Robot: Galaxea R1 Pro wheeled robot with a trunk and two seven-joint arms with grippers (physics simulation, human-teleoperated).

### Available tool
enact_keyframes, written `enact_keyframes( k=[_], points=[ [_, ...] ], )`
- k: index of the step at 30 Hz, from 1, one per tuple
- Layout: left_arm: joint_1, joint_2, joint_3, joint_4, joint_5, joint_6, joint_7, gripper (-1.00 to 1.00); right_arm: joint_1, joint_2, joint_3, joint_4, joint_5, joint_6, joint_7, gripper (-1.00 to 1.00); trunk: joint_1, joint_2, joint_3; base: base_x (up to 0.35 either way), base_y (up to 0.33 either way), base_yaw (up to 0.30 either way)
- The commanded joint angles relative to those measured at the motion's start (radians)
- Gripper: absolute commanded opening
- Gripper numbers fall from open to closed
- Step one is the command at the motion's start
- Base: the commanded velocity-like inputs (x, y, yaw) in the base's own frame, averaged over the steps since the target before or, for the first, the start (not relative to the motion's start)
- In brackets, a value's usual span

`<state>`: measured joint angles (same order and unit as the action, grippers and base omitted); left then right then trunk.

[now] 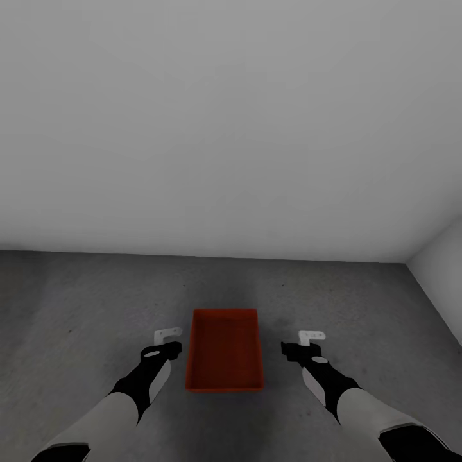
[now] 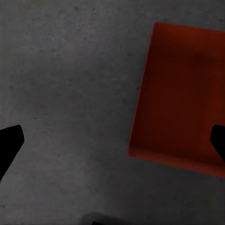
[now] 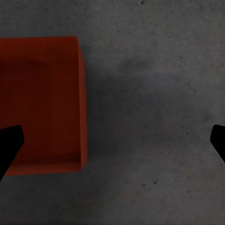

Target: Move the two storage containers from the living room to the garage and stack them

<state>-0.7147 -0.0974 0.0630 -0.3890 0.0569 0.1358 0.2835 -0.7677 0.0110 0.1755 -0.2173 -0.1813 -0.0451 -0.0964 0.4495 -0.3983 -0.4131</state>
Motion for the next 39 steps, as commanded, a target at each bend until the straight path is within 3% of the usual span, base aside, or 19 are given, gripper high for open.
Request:
enact_keyframes(
  k=[1, 39],
  points=[
    [0.0, -0.001, 0.004, -0.002, 0.006, 0.005, 0.002, 1.0, -0.001, 0.0, 0.009, 0.001, -0.01, -0.004, -0.005, 1.0, 0.001, -0.002, -0.001, 0.0, 0.0, 0.0],
    [0.0, 0.0, 0.004, -0.002, 0.006, 0.004, 0.002, 1.0, -0.001, 0.001, 0.009, 0.006, -0.012, 0.003, -0.004, 1.0, 0.001, -0.002, -0.001, 0.0, 0.0, 0.0]
  ],
)
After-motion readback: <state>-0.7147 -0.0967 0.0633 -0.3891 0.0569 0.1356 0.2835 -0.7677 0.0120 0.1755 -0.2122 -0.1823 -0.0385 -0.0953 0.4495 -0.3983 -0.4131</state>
